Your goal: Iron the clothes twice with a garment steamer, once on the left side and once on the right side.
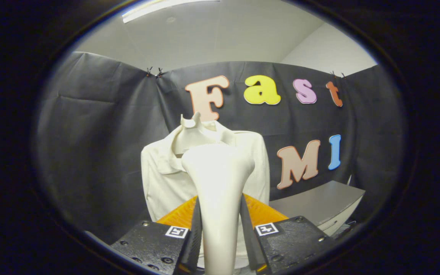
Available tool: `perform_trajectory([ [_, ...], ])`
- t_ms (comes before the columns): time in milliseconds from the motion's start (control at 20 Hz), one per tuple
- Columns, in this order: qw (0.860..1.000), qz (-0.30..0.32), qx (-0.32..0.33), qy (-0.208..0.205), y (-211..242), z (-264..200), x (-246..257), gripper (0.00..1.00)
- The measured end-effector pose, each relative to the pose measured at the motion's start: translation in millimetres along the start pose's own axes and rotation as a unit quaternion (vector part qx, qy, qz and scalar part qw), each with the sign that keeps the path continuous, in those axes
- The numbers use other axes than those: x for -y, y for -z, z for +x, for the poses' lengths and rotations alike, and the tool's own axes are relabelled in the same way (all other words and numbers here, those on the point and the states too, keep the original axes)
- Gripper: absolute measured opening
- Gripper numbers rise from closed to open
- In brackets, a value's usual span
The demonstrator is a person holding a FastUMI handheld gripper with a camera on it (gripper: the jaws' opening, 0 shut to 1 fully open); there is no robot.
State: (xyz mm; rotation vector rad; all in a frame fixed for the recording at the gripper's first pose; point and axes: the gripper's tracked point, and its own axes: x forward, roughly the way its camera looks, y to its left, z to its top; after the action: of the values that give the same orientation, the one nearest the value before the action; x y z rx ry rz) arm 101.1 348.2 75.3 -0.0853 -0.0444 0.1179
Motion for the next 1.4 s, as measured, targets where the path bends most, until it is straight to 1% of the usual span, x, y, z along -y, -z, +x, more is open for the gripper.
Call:
perform_trajectory([
  [100, 1.000, -0.006, -0.004, -0.020, 8.8, 14.1, -32.7, 0.49],
  [200, 0.999, -0.010, -0.011, -0.032, 18.9, 28.6, -59.0, 0.49],
  [300, 0.999, -0.013, -0.010, -0.035, 25.1, 44.0, -81.1, 0.49],
  [350, 1.000, -0.011, -0.007, -0.027, 25.8, 53.1, -85.5, 0.49],
  [400, 1.000, -0.009, -0.005, -0.013, 27.4, 62.3, -86.6, 0.49],
  [500, 1.000, -0.003, -0.007, 0.001, 30.5, 86.6, -90.6, 0.49],
  [650, 1.000, -0.012, -0.015, 0.022, 36.1, 115.3, -91.3, 0.49],
  [900, 0.998, -0.044, 0.014, 0.051, 43.2, 128.5, -90.7, 0.49],
  [1000, 0.996, -0.068, 0.025, 0.055, 50.6, 129.7, -90.4, 0.49],
  [1100, 0.995, -0.084, 0.023, 0.053, 68.4, 133.5, -91.0, 0.50],
  [1150, 0.995, -0.083, -0.001, 0.046, 86.9, 136.0, -92.4, 0.50],
  [1200, 0.995, -0.084, -0.001, 0.045, 97.7, 137.5, -91.6, 0.50],
  [1300, 0.994, -0.095, -0.019, 0.052, 122.4, 138.1, -87.2, 0.50],
  [1400, 0.992, -0.107, -0.020, 0.062, 141.5, 138.7, -83.3, 0.50],
])
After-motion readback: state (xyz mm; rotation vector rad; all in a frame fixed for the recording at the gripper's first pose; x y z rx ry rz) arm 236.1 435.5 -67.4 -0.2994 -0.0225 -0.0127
